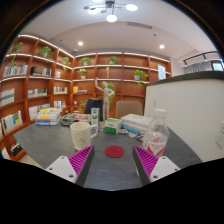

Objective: Pour water

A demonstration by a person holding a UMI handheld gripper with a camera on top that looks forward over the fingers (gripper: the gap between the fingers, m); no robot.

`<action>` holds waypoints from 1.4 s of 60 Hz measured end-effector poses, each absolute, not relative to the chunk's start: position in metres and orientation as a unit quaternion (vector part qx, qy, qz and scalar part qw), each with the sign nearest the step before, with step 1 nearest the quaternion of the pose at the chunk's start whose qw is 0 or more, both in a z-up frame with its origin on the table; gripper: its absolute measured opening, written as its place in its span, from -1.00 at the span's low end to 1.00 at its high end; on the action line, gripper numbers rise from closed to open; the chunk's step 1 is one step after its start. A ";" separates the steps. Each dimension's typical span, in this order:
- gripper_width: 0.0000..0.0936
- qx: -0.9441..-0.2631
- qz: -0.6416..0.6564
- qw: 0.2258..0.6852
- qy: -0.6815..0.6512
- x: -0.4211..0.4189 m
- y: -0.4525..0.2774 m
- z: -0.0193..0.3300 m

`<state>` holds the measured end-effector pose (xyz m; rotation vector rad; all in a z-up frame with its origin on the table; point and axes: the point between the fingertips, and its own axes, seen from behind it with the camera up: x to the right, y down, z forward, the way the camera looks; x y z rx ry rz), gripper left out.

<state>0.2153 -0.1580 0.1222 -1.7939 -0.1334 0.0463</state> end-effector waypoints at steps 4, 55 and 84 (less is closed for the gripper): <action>0.73 -0.785 -0.003 0.619 -0.032 0.251 -0.171 0.119; -0.28 -0.756 0.000 0.652 -0.060 0.321 -0.078 0.113; -0.29 -0.703 -0.234 0.604 -0.294 0.272 -0.021 0.138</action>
